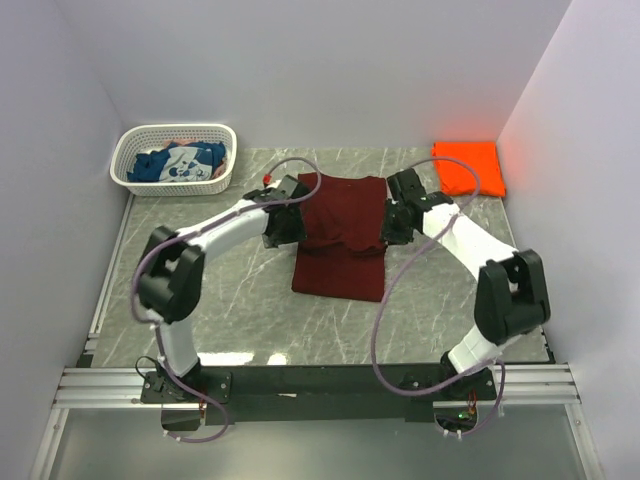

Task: Fold and stack the t-shirts
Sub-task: Fold the tshirt

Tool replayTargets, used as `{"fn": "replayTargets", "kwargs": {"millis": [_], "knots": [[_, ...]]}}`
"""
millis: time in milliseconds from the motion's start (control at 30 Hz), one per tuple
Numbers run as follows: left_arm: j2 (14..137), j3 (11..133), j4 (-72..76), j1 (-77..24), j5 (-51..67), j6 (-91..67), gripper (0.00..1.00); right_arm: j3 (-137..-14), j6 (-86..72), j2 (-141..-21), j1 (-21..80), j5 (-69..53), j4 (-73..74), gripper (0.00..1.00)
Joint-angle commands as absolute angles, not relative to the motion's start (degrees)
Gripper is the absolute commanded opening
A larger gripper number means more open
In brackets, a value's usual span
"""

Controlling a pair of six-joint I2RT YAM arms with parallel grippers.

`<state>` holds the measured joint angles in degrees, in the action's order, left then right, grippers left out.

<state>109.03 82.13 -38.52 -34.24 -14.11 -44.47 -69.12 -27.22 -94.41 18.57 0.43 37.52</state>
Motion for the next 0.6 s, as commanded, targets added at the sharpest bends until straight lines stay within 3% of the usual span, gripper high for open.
{"fn": "replayTargets", "kwargs": {"millis": [0,233,267,333,367,400,567], "knots": [[99.6,78.3,-39.5,-35.5,-14.8,-48.9,0.63,-69.2,-26.1,-87.2,23.3,0.2,34.5,0.33],[92.6,69.7,-32.6,-41.8,-13.9,-52.6,0.47,-61.7,-27.2,-85.9,31.4,-2.6,25.3,0.25],[93.0,68.8,-31.4,-42.6,-13.0,-52.7,0.44,-60.7,-27.4,-86.4,31.9,-3.1,23.2,0.23],[94.2,67.3,-28.5,-43.2,-12.2,-52.9,0.29,-60.2,-28.0,-88.4,32.4,-3.9,21.5,0.19],[95.4,66.7,-27.3,-43.3,-11.7,-52.8,0.17,-59.9,-28.1,-89.8,32.8,-4.4,19.7,0.18],[96.1,65.3,-26.3,-43.5,-11.1,-53.0,0.12,-59.8,-28.2,-90.5,32.9,-5.5,18.9,0.18],[99.1,60.3,-23.9,-43.9,-9.5,-53.5,0.01,-60.9,-27.0,-96.5,33.4,-5.8,16.8,0.16]]}}
